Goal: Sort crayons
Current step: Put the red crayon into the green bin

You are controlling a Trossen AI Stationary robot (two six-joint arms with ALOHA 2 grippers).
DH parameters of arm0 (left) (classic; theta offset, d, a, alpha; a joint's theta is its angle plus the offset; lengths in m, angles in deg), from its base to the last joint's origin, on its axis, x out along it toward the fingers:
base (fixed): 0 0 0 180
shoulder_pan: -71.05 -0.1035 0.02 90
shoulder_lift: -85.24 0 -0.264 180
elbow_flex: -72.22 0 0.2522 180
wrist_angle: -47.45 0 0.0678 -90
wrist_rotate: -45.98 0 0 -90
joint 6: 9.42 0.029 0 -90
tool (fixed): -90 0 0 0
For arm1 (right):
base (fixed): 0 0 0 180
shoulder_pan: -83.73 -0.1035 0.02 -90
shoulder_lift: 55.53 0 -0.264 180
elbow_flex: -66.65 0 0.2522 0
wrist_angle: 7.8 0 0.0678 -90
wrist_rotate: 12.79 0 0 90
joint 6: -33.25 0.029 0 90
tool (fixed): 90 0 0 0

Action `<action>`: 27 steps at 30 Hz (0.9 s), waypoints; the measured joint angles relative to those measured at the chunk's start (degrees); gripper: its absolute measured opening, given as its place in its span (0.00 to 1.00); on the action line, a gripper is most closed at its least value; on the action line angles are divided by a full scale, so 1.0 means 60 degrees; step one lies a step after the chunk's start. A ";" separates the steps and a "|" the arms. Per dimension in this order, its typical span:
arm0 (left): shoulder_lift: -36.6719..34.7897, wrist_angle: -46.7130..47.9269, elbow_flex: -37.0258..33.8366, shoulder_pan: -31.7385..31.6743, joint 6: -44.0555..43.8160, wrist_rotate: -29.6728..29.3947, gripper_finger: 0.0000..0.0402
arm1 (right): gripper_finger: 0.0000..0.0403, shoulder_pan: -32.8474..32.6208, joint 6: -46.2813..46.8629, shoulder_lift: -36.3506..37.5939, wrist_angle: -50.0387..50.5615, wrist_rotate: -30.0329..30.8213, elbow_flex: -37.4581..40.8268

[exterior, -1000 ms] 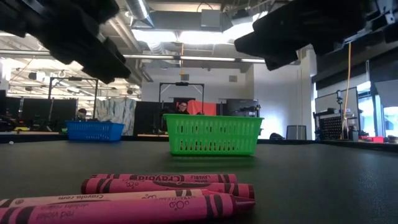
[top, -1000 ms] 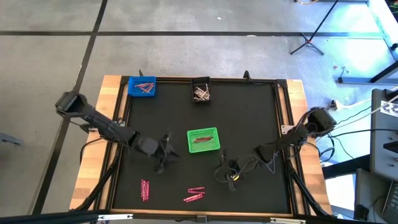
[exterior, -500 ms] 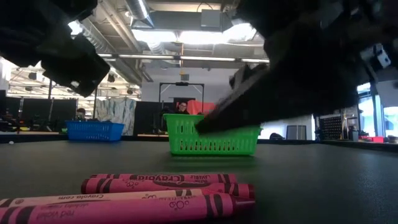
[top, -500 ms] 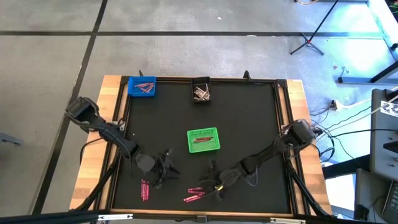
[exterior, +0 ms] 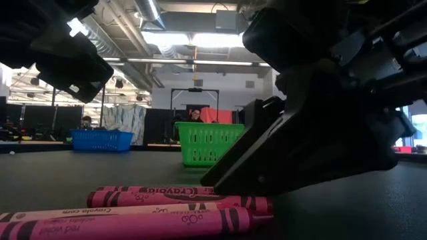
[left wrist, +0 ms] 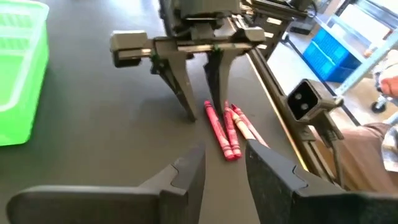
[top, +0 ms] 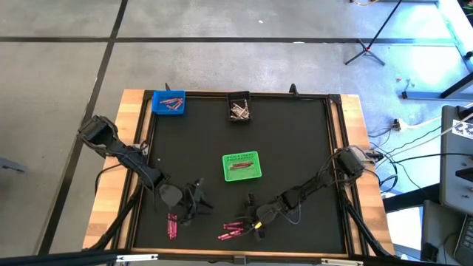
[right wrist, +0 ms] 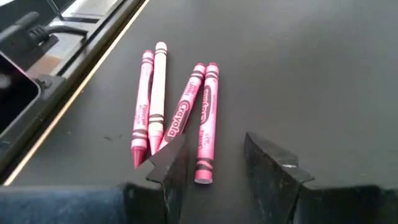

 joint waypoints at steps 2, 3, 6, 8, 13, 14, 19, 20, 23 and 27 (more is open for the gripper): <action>-0.0003 0.0007 0.0000 -0.0004 -0.0007 -0.0055 0.26 | 0.40 0.0002 0.0034 -0.0033 -0.0003 0.0006 0.0000; -0.0003 0.0007 0.0000 -0.0004 -0.0011 -0.0062 0.26 | 0.39 0.0002 0.0031 -0.0046 -0.0011 0.0011 -0.0001; -0.0003 0.0010 0.0000 -0.0004 -0.0011 -0.0067 0.26 | 0.35 0.0002 0.0031 -0.0046 0.0084 0.0041 -0.0011; -0.0003 0.0010 0.0000 -0.0004 -0.0007 -0.0071 0.26 | 0.29 0.0005 0.0031 -0.0046 0.0137 0.0048 -0.0015; -0.0003 0.0021 0.0000 -0.0004 -0.0003 -0.0070 0.26 | 0.14 0.0009 0.0032 -0.0046 0.0218 0.0116 -0.0015; -0.0003 0.0025 0.0000 -0.0004 -0.0003 -0.0070 0.26 | 0.11 0.0009 0.0019 -0.0046 0.0219 0.0174 -0.0015; -0.0003 0.0036 0.0000 -0.0004 -0.0003 -0.0074 0.26 | 0.02 0.0005 -0.0227 -0.0046 0.0228 0.0493 -0.0011; -0.0003 0.0036 0.0000 -0.0004 -0.0003 -0.0073 0.26 | 0.02 0.0005 -0.0245 -0.0035 0.0231 0.0573 -0.0011; -0.0007 0.0039 0.0000 0.0020 -0.0005 -0.0069 0.26 | 0.06 -0.0006 -0.0373 0.0108 0.0351 0.0670 0.0007; -0.0007 0.0046 0.0000 0.0164 0.0000 -0.0279 0.26 | 0.08 0.0002 -0.0525 0.0669 0.0690 0.0736 0.0039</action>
